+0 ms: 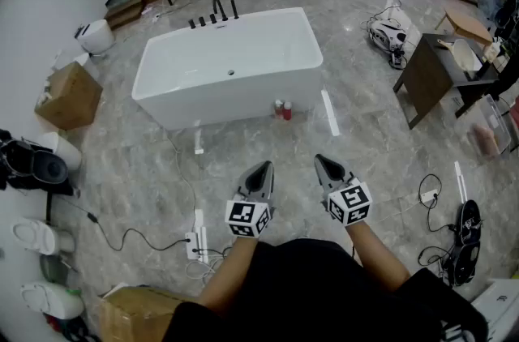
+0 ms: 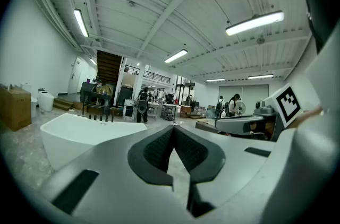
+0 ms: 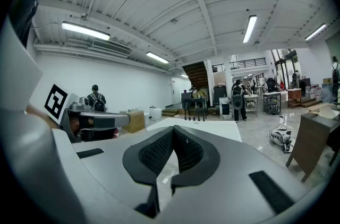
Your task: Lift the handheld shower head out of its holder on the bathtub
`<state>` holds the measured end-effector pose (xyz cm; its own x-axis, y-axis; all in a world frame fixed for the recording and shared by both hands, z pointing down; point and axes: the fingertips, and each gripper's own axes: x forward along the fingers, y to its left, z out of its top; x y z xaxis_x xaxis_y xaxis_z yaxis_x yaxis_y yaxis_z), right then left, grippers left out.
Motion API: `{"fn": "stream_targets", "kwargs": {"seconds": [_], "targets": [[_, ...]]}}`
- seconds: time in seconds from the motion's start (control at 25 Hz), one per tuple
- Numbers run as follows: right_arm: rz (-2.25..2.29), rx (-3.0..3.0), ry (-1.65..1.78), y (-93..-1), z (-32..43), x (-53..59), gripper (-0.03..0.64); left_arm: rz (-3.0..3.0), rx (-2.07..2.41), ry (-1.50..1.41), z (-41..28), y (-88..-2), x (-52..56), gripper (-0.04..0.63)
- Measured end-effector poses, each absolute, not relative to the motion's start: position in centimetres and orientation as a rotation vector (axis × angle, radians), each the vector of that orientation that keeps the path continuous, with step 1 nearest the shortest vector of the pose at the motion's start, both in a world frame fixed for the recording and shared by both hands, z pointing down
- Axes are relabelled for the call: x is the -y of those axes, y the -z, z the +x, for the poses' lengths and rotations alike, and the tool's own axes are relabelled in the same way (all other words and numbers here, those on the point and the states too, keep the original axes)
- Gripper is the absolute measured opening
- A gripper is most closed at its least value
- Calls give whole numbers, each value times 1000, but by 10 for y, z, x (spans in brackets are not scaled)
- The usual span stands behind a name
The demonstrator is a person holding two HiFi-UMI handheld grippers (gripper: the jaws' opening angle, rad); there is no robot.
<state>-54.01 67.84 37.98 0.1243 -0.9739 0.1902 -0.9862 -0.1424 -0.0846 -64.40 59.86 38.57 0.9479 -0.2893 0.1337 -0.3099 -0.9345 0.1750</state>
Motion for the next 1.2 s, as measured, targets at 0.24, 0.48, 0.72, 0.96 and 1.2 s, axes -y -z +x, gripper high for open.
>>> {"fn": "stream_targets", "kwargs": {"seconds": [0.24, 0.48, 0.72, 0.96, 1.2], "targets": [[2360, 2002, -291, -372, -530, -681, -3, 2885, 468, -117, -641, -375, -582, 2], [2381, 1984, -261, -368, -520, -683, -3, 2907, 482, -90, -639, -365, -577, 3], [2422, 1962, -278, -366, -507, -689, -2, 2902, 473, -96, -640, -369, -581, 3], [2517, 1870, -313, -372, -480, -706, 175, 2826, 493, -172, -652, -389, -567, 216], [2466, 1879, -384, -386, -477, -719, 221, 2819, 554, -132, -667, -387, -561, 258]]}}
